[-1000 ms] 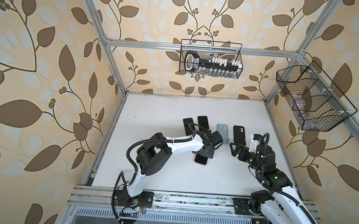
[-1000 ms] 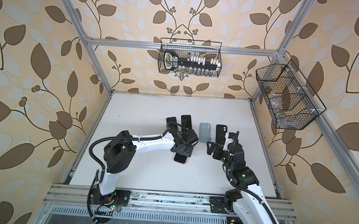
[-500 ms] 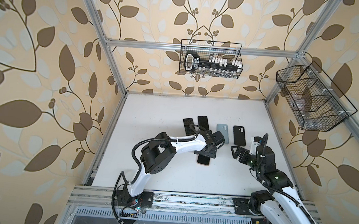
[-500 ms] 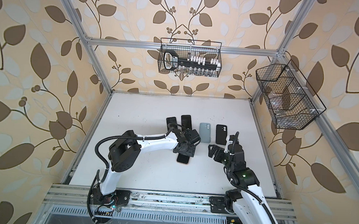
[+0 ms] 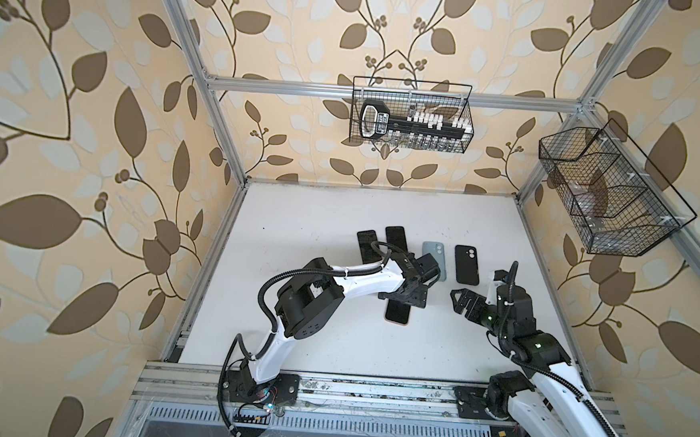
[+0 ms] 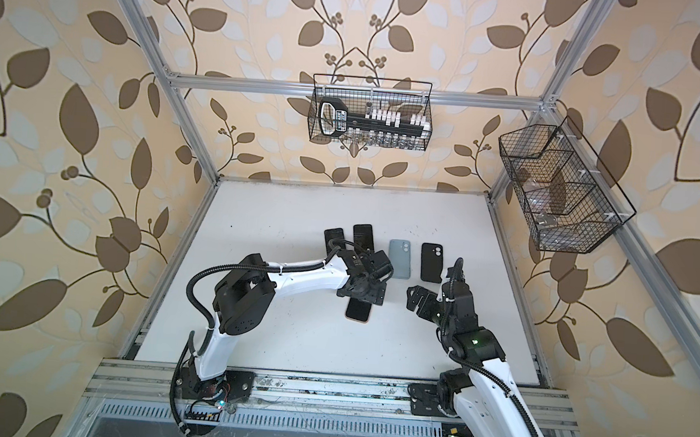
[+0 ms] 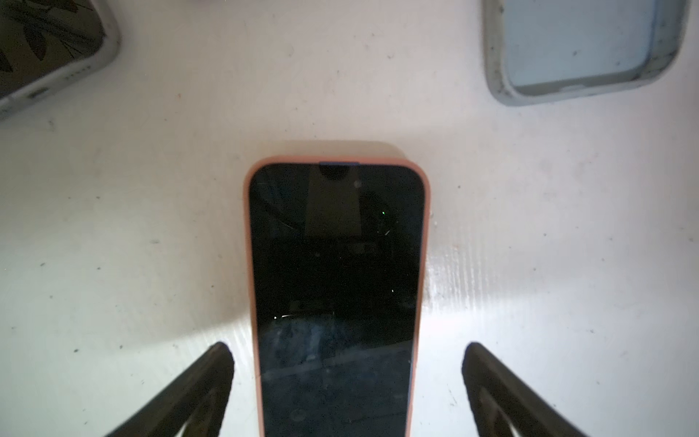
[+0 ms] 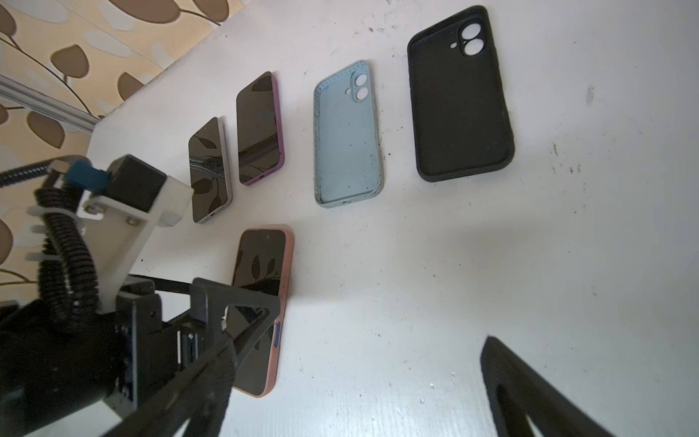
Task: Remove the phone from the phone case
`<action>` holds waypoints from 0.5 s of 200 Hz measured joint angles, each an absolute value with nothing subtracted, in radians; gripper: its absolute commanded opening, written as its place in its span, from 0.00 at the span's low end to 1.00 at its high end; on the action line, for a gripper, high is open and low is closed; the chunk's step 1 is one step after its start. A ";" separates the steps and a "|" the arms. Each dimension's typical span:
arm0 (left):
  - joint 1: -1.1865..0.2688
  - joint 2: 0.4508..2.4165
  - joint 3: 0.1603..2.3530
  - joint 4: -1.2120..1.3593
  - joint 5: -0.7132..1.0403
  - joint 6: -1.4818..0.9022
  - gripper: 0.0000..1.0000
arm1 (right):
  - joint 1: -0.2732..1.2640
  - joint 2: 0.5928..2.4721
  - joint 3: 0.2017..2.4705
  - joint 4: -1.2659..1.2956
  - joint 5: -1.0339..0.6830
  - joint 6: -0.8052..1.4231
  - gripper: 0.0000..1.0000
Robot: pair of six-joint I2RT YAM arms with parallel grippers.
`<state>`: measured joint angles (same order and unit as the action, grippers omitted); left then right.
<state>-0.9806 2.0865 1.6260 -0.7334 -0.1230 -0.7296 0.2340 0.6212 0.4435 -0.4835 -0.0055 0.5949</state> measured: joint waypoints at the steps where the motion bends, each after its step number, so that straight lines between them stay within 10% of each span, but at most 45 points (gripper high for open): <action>1: -0.980 2.083 1.626 -0.735 -0.124 -0.728 0.99 | 0.236 0.622 0.444 -0.484 -0.003 0.596 1.00; 100: -0.664 1.460 1.384 -0.785 -0.186 -0.657 0.99 | 0.682 0.947 0.653 -0.505 0.269 0.800 1.00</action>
